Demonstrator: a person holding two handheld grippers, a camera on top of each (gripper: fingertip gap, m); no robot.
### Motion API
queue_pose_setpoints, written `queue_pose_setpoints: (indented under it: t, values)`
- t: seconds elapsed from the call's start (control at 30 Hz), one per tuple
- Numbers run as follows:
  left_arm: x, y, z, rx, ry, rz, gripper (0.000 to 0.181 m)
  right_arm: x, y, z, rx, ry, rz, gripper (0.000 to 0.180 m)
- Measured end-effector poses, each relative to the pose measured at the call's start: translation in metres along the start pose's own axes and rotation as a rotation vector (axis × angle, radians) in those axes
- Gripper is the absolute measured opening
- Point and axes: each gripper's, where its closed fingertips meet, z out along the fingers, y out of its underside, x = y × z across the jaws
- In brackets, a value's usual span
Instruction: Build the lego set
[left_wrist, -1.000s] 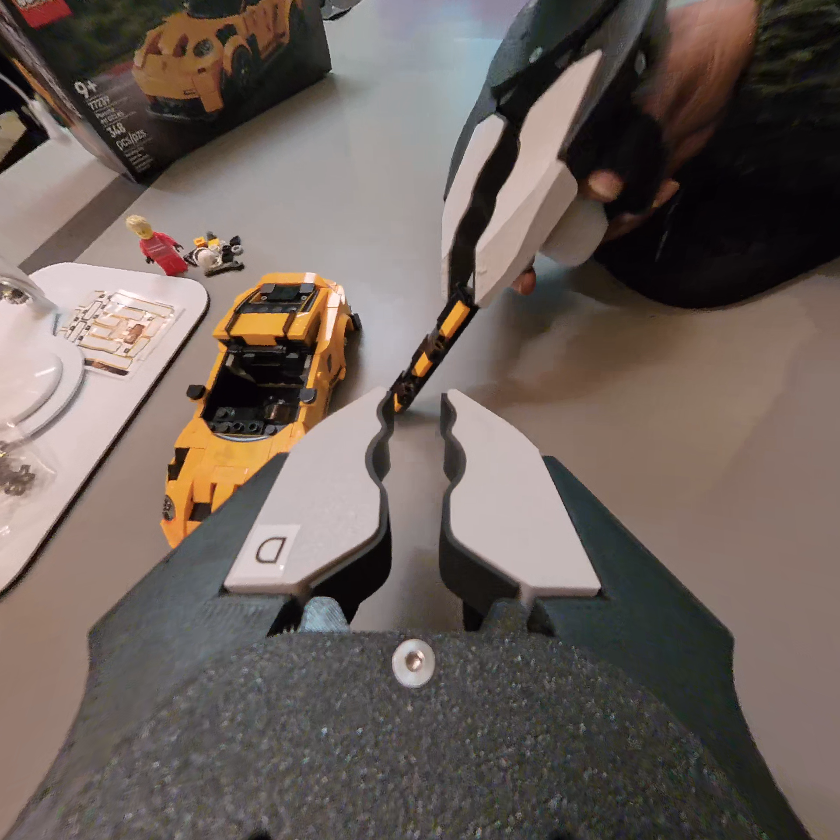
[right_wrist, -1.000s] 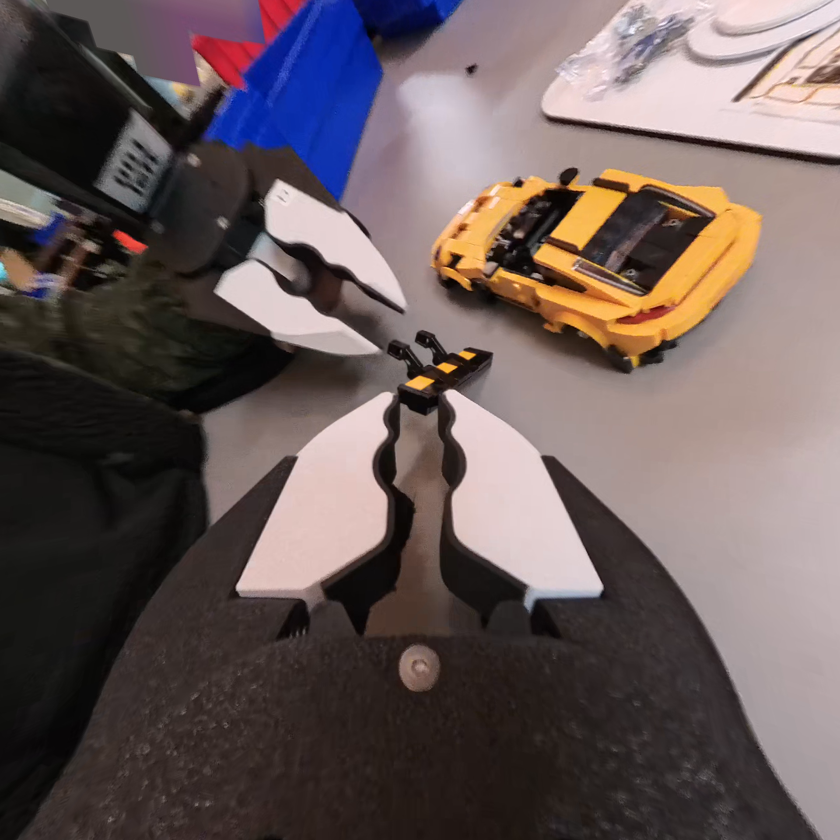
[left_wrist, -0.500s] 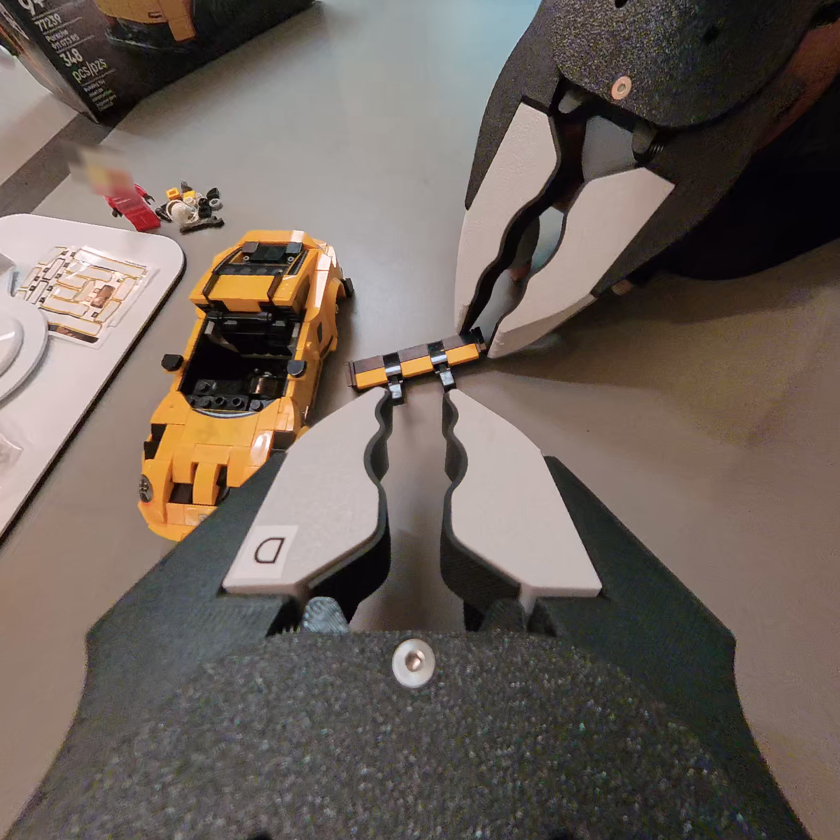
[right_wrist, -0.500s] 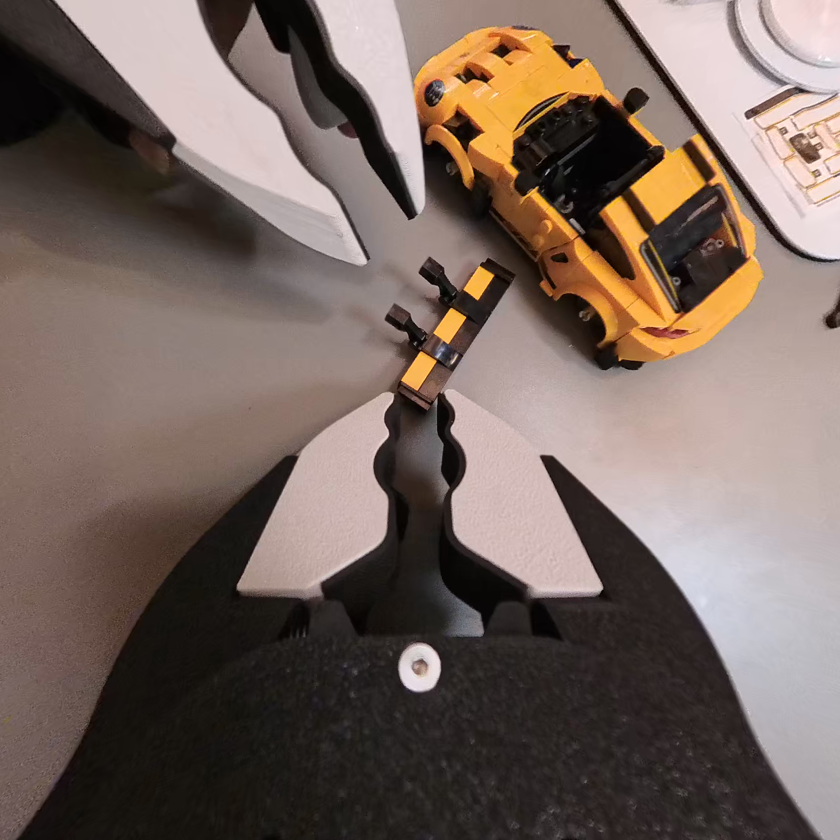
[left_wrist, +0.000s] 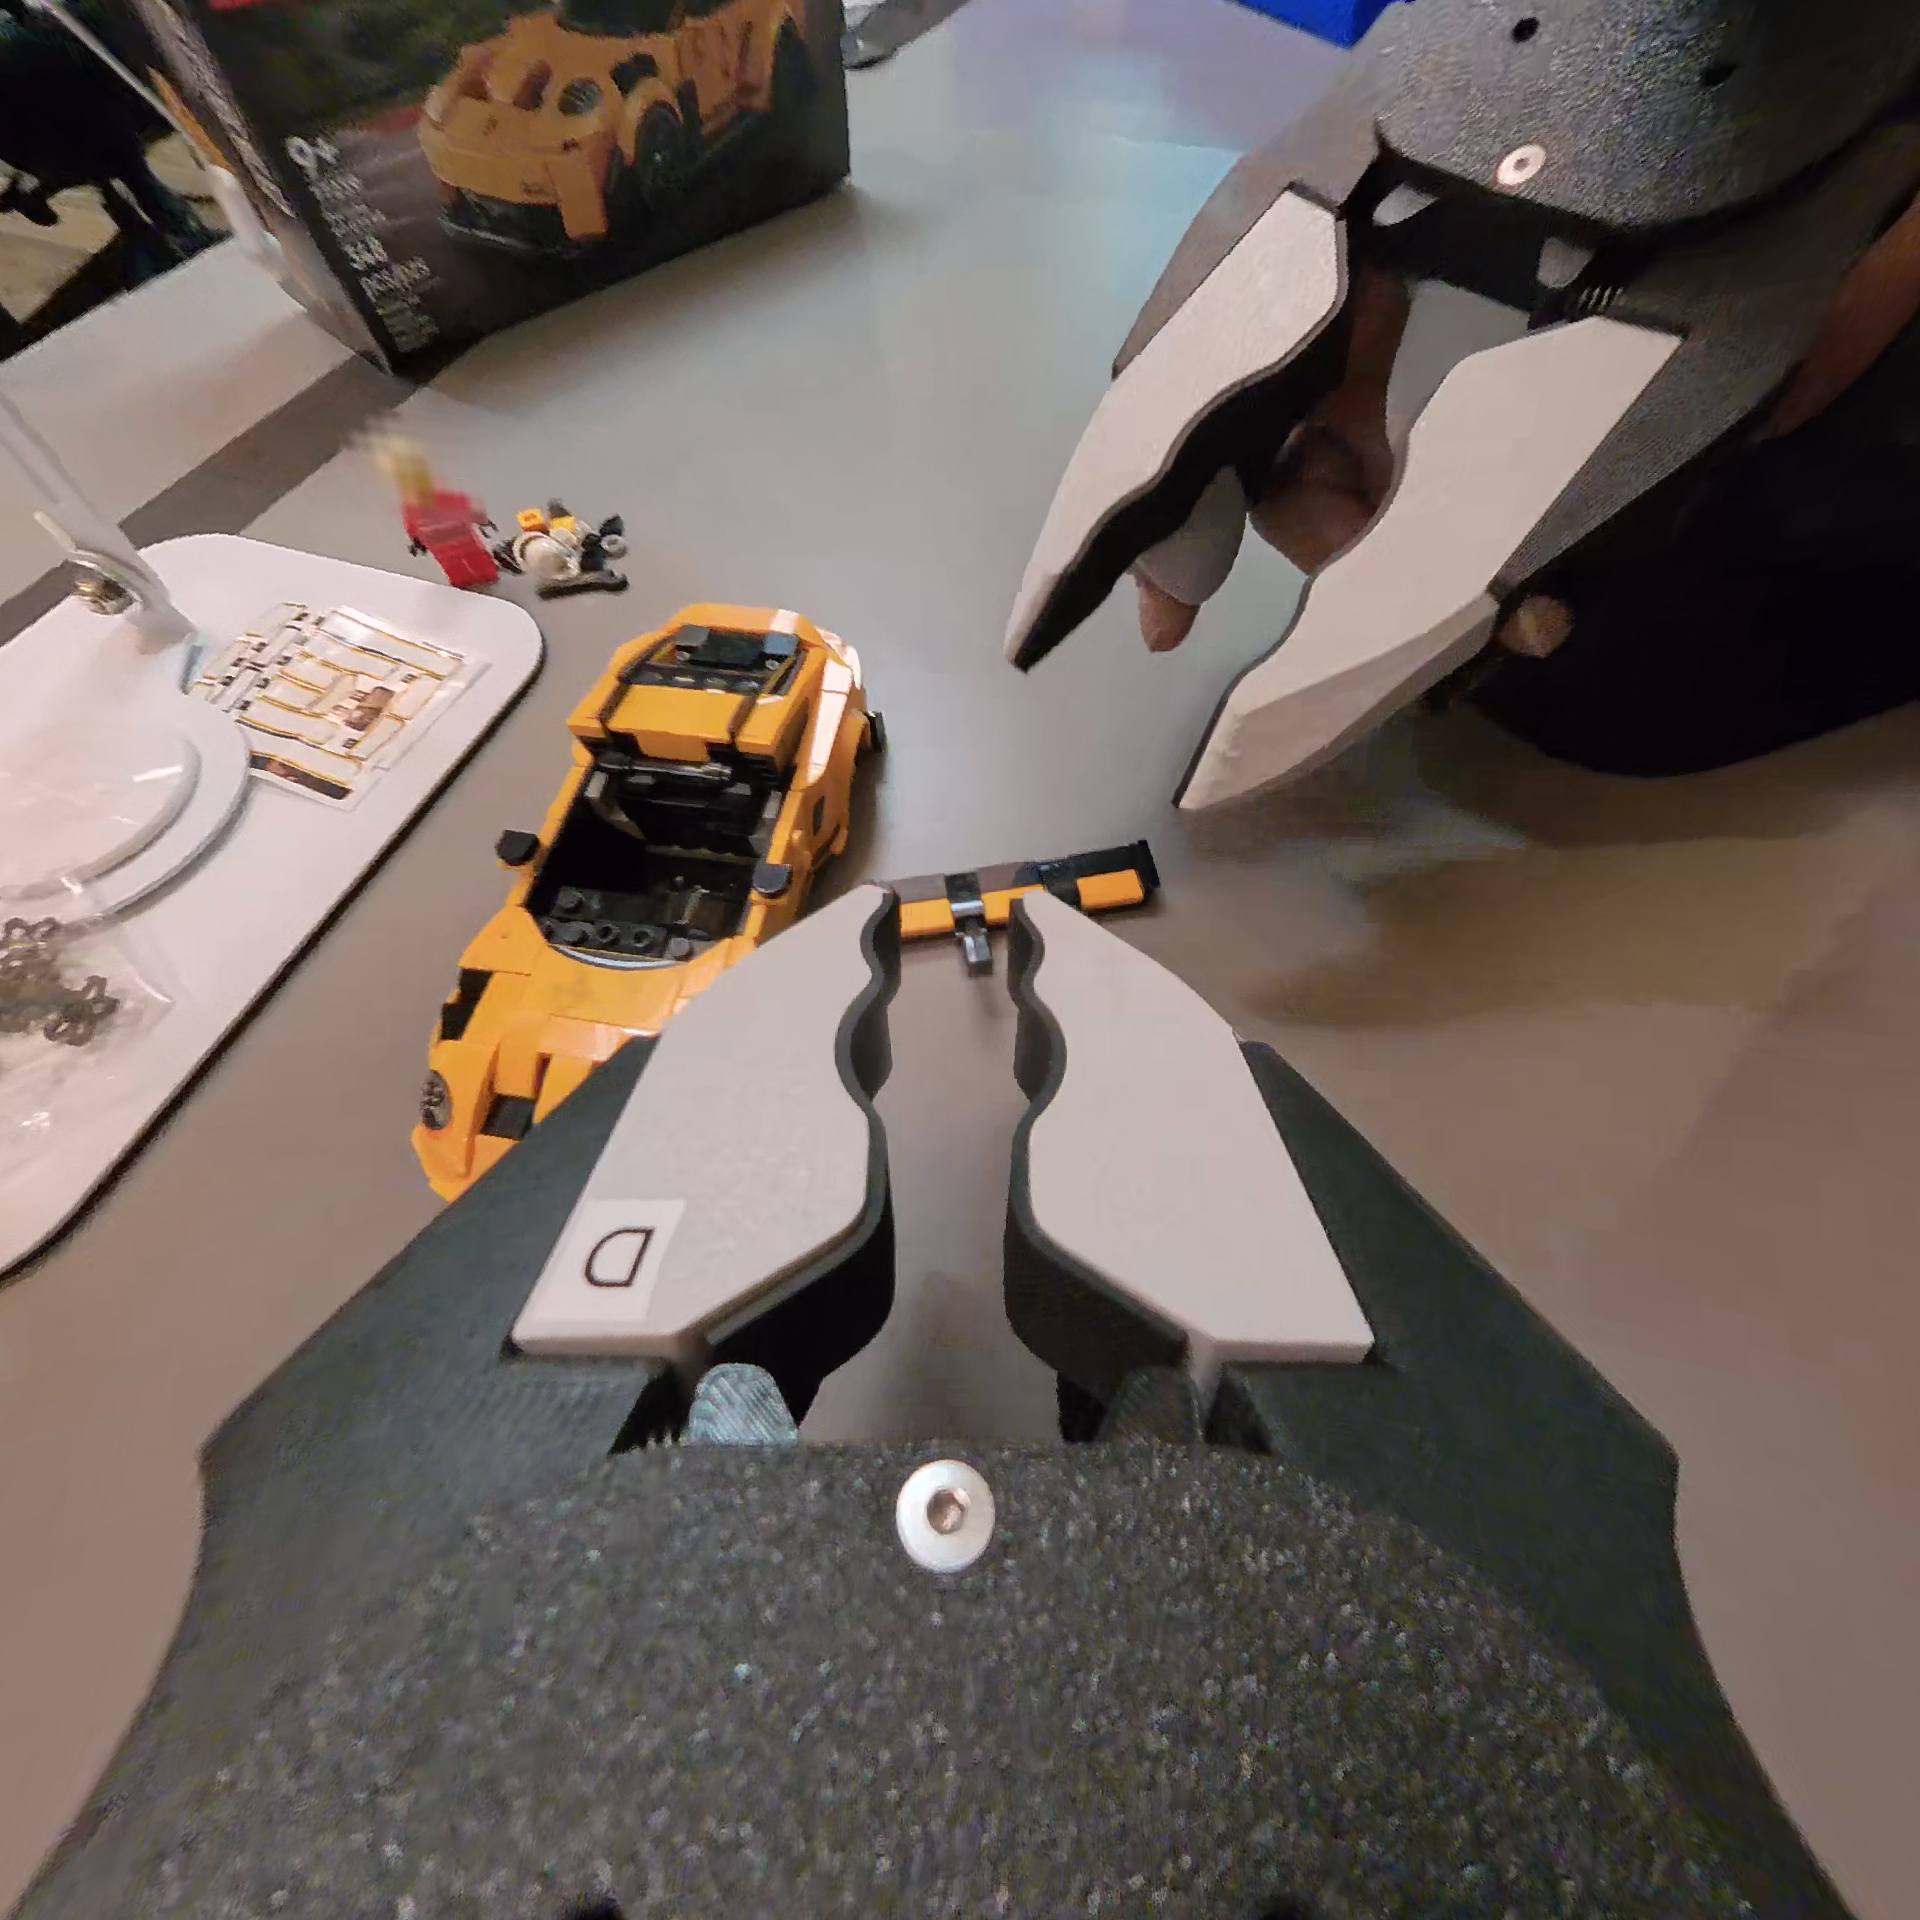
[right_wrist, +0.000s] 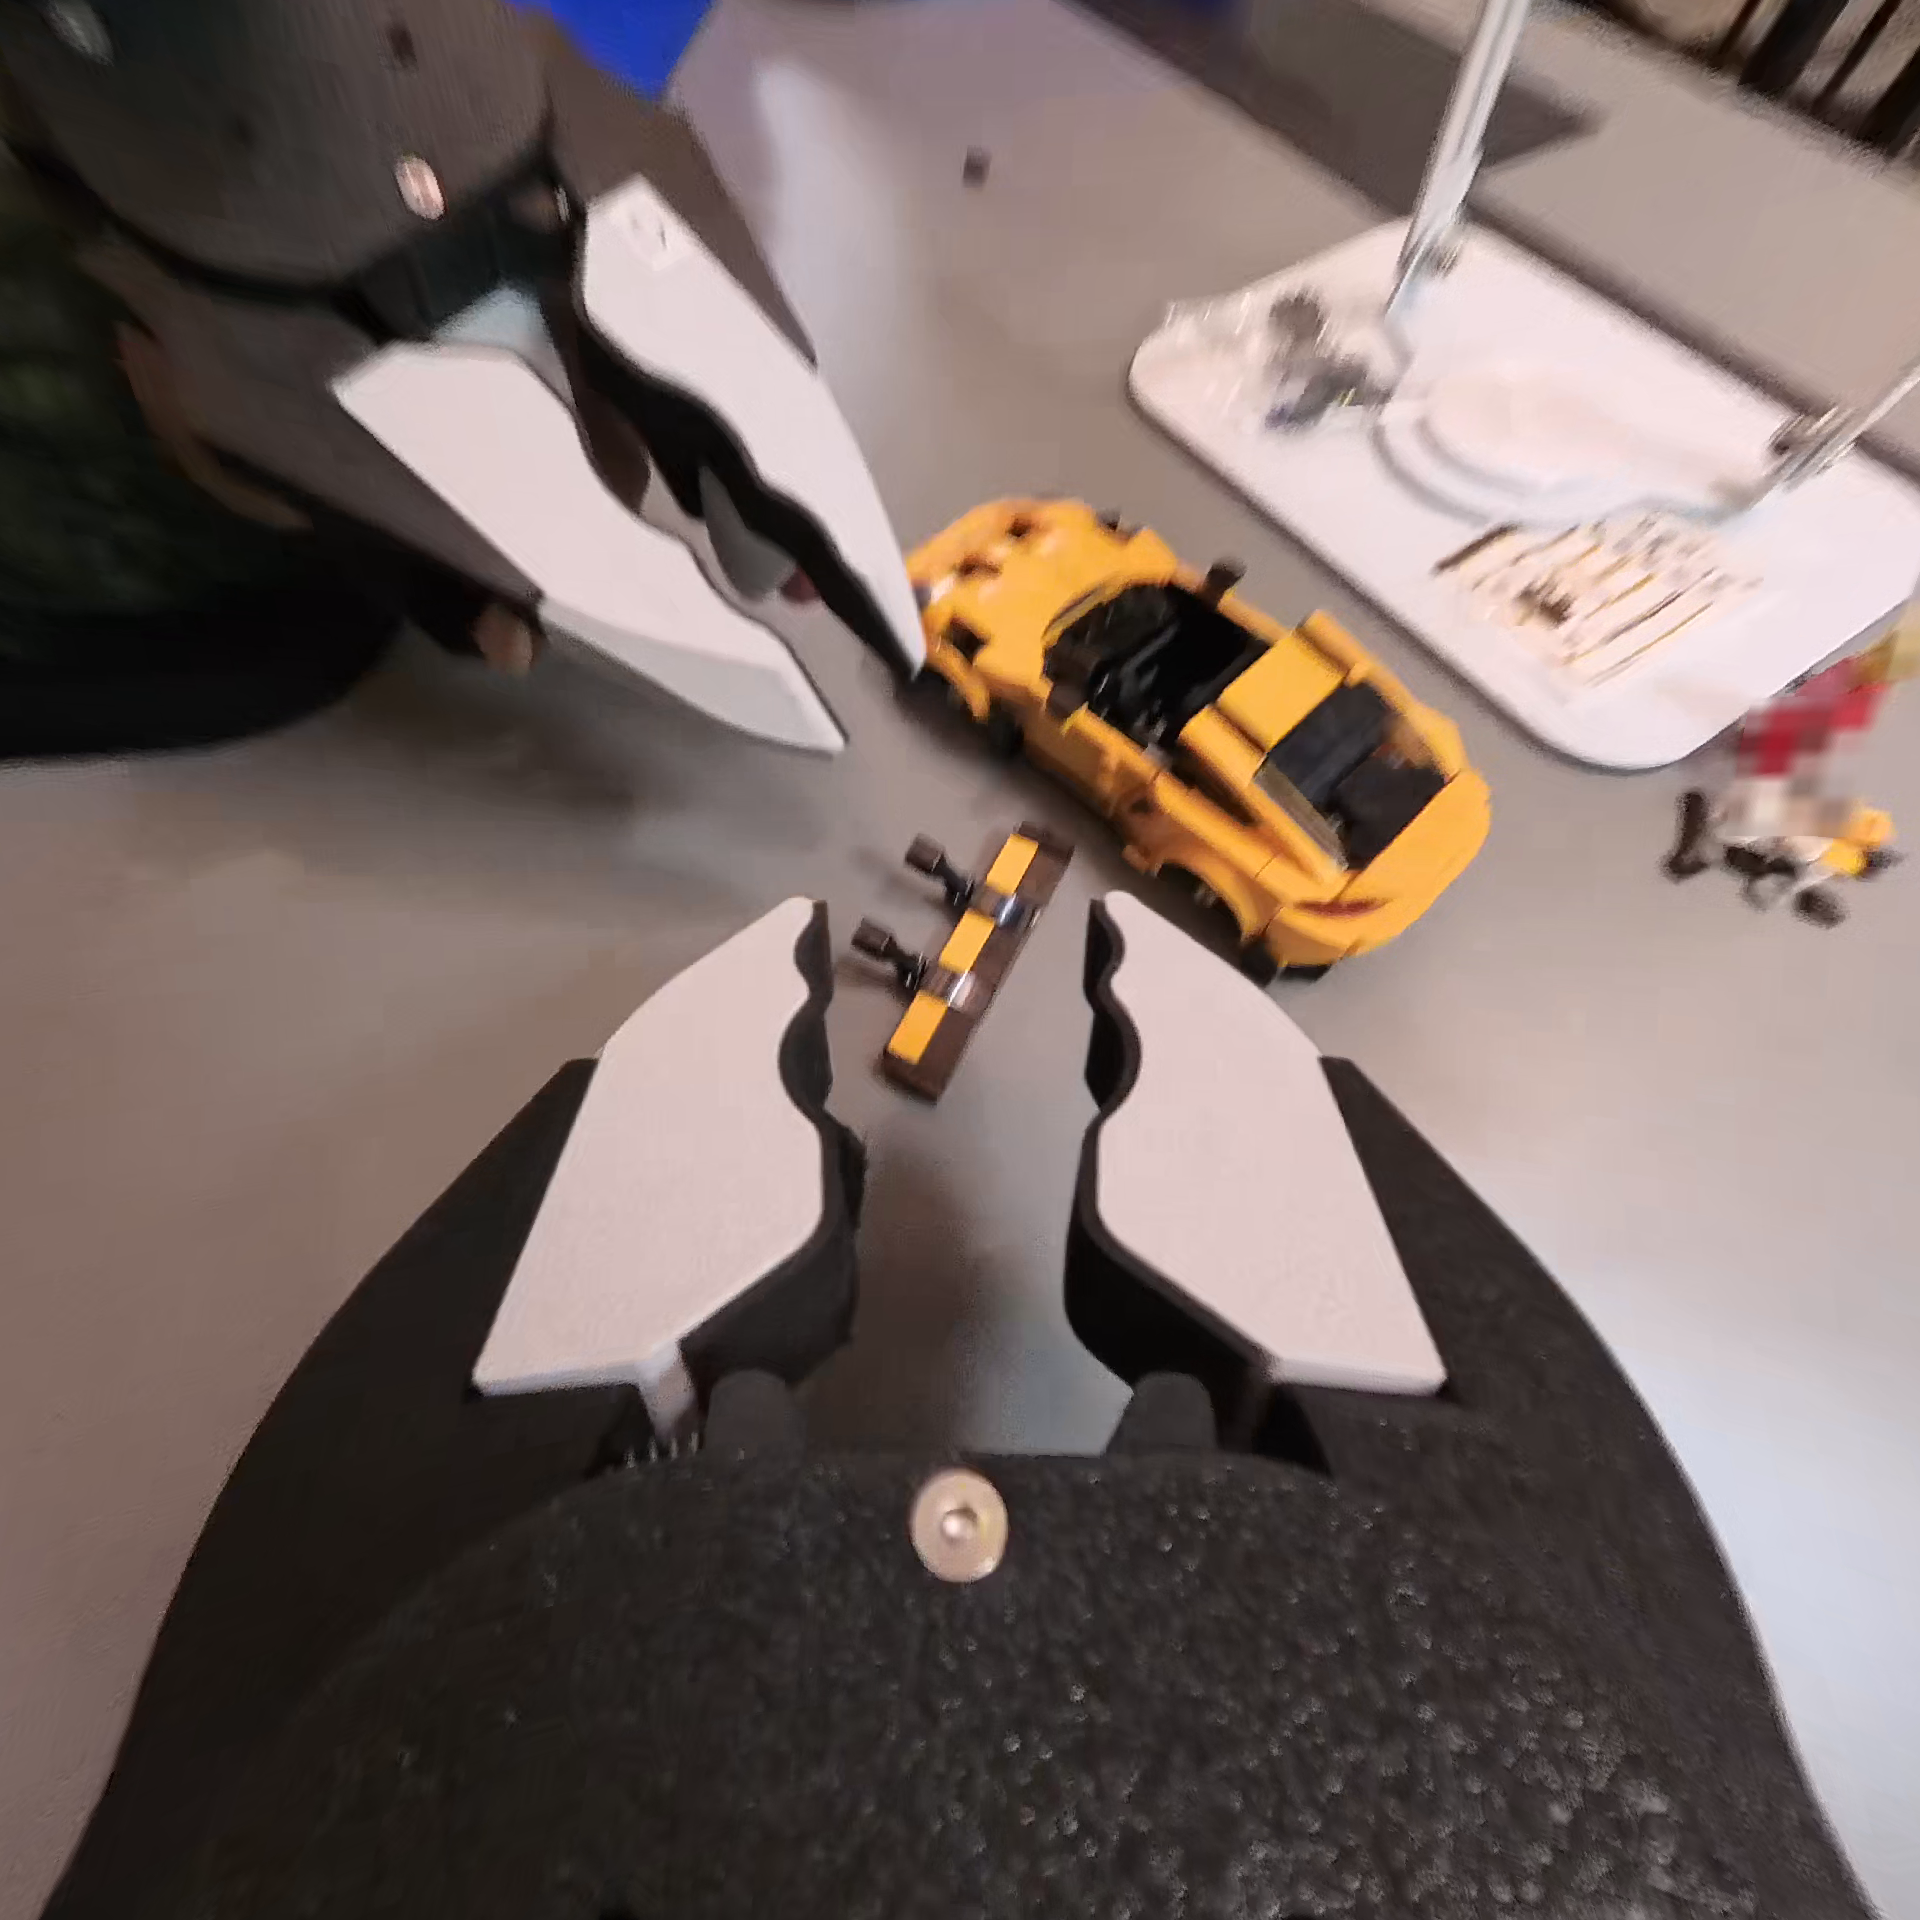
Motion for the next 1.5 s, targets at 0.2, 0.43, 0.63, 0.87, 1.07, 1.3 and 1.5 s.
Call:
queue_pose_setpoints:
  t: [0.2, 0.43, 0.63, 0.87, 1.07, 1.3, 1.5]
  values:
    - [-0.016, -0.015, -0.01, 0.104, -0.061, -0.05, 0.019, 0.02, -0.07, -0.018, 0.293, 0.064, -0.002, 0.048]
    - [-0.043, -0.039, -0.039, 0.288, -0.201, -0.085, 0.013, 0.069, -0.108, -0.045, 0.668, 0.214, 0.102, 0.045]
    - [-0.077, -0.05, -0.07, 0.423, -0.346, -0.153, 0.0, 0.091, -0.086, -0.055, 0.676, 0.35, 0.127, 0.044]
    - [-0.088, -0.049, -0.076, 0.458, -0.388, -0.165, 0.001, 0.095, -0.081, -0.055, 0.656, 0.389, 0.089, 0.038]
    - [-0.099, -0.051, -0.071, 0.45, -0.433, -0.127, 0.005, 0.1, -0.081, -0.058, 0.662, 0.4, 0.109, 0.033]
    - [-0.108, -0.057, -0.083, 0.497, -0.493, -0.133, 0.0, 0.098, -0.086, -0.063, 0.684, 0.445, 0.058, 0.017]
    - [-0.112, -0.066, -0.104, 0.539, -0.587, -0.067, 0.0, 0.094, -0.088, -0.061, 0.691, 0.451, 0.028, 0.003]
